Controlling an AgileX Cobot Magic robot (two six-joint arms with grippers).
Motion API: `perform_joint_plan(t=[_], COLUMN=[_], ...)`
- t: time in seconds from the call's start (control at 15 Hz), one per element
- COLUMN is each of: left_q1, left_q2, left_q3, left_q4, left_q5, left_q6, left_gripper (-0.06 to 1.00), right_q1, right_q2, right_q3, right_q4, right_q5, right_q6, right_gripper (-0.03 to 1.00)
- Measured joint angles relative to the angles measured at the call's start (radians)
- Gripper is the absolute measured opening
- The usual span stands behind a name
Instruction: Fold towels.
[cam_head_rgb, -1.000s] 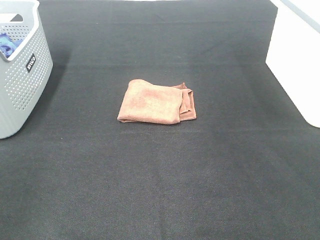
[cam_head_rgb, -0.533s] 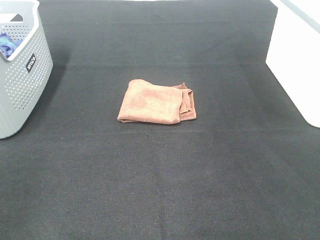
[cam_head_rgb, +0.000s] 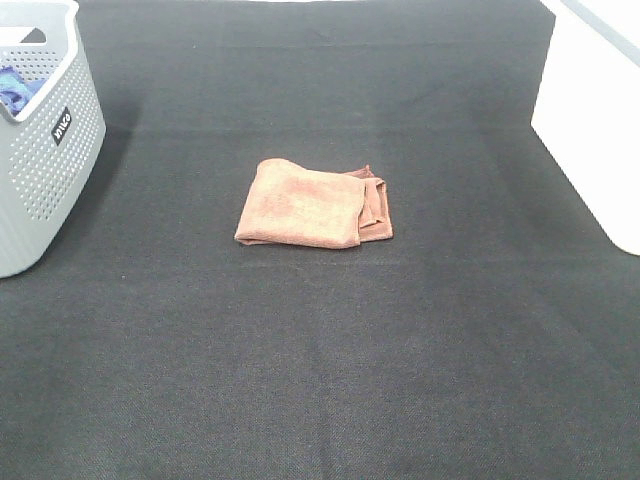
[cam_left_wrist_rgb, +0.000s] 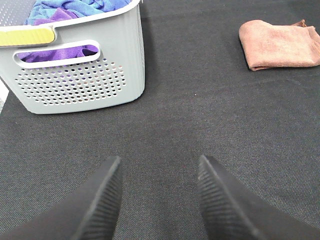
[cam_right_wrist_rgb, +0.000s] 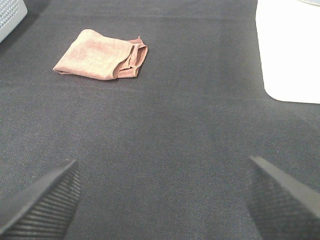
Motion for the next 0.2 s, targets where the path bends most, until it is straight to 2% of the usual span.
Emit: perform_joint_plan(t=[0.2], left_q1=[0.0], left_q2=[0.0], left_q3=[0.0], left_q4=[0.0], left_q5=[0.0], left_q6=[0.0], left_gripper=[0.47], right_q1=[0.0], right_q2=[0.0], right_q3=[0.0], right_q4=[0.0], right_q5=[0.0], right_q6=[0.0], right_gripper=[0.83])
